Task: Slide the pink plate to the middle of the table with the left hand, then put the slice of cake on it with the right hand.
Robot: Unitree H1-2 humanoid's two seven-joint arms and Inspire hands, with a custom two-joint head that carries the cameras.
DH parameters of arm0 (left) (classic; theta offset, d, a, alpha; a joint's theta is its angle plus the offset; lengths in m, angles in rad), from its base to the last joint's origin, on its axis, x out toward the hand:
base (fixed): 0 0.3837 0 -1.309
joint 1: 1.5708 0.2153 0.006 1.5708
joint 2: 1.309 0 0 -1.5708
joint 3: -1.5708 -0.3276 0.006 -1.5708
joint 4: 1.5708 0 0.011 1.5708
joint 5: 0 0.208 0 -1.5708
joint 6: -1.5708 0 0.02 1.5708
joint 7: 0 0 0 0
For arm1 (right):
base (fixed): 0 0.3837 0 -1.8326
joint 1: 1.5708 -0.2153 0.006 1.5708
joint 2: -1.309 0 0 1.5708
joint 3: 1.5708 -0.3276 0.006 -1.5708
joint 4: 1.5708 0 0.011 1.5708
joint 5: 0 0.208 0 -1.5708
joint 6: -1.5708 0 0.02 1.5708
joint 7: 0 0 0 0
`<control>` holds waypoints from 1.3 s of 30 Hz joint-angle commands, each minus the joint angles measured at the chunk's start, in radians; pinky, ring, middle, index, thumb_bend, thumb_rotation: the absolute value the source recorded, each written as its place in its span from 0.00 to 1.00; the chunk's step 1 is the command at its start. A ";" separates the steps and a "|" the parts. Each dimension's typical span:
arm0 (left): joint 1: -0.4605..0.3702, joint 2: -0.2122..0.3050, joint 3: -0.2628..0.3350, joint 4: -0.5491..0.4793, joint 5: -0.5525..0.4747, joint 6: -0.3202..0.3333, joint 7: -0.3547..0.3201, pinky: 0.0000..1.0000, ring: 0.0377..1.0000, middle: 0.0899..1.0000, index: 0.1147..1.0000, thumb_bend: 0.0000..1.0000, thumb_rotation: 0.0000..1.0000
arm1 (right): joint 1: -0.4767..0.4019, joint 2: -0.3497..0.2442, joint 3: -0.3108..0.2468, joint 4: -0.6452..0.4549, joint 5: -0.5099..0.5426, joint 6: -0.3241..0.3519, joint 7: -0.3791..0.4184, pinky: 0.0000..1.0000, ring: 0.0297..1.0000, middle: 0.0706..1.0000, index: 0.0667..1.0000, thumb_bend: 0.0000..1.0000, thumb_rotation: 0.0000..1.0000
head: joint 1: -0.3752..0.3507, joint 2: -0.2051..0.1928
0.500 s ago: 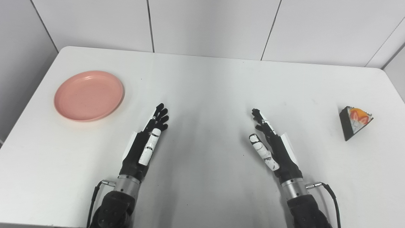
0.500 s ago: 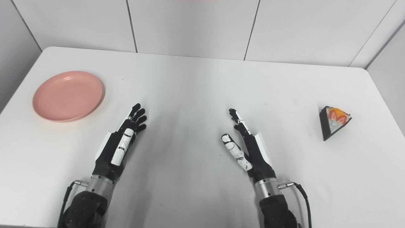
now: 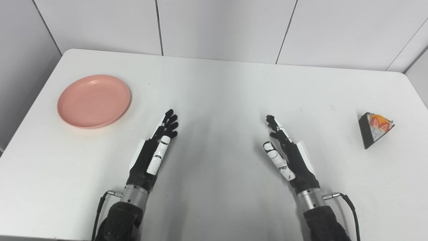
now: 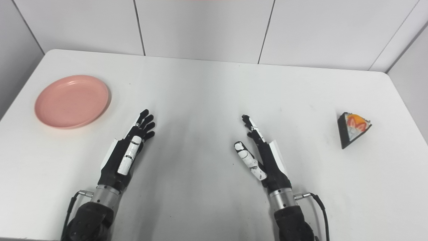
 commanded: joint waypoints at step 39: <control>-0.021 -0.114 -0.066 0.167 0.115 -0.051 0.074 0.92 0.96 0.97 0.95 0.41 1.00 | -0.011 -0.077 -0.026 0.141 0.108 -0.140 0.008 0.97 0.96 0.95 0.95 0.38 1.00 | 0.416 -0.264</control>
